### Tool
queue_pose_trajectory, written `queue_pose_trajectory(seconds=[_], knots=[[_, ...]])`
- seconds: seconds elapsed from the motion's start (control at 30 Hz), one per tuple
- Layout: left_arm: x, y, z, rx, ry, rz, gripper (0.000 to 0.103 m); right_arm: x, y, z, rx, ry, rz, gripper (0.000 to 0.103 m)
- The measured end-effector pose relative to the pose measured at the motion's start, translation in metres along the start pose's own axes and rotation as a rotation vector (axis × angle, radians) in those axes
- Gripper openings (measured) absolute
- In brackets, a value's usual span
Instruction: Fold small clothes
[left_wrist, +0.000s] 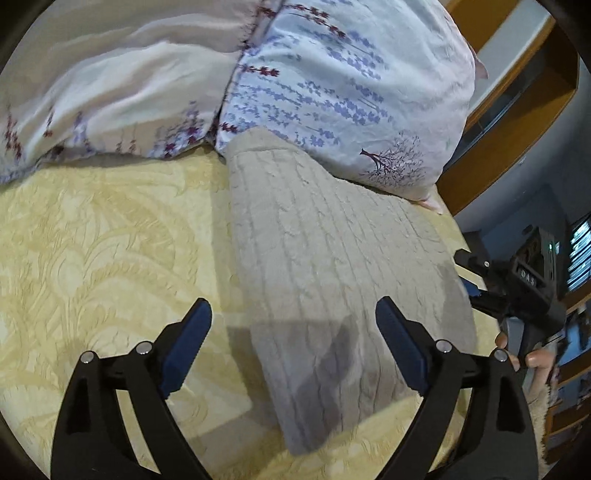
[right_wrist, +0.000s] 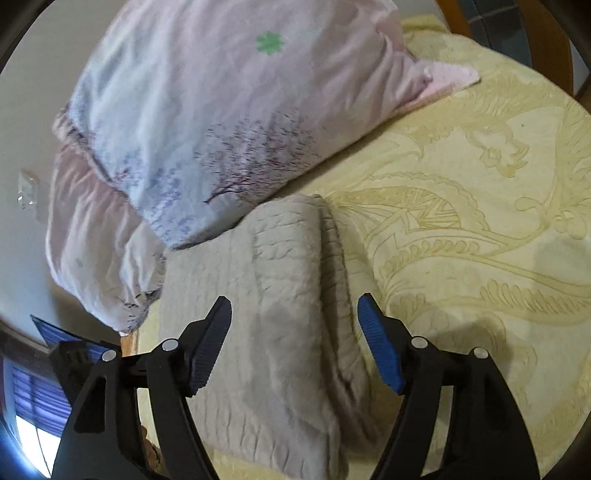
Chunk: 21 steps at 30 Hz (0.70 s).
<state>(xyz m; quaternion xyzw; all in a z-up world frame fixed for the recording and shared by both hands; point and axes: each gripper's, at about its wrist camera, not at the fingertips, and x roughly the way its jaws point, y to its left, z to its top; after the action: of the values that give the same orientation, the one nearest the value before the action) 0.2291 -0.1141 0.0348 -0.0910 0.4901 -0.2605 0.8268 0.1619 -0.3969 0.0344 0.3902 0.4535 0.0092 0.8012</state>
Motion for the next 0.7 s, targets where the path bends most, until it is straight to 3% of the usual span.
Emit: queue_pose_trajectory(seconds=[0.23, 0.7], knots=[[0.02, -0.014, 0.006, 0.054, 0.008, 0.077, 0.091, 0.019, -0.01, 0.002, 0.022, 0.05, -0.009, 0.072], [0.044, -0.016, 0.011, 0.029, 0.038, 0.047, 0.094, 0.021, -0.025, 0.005, 0.036, 0.094, 0.096, 0.075]])
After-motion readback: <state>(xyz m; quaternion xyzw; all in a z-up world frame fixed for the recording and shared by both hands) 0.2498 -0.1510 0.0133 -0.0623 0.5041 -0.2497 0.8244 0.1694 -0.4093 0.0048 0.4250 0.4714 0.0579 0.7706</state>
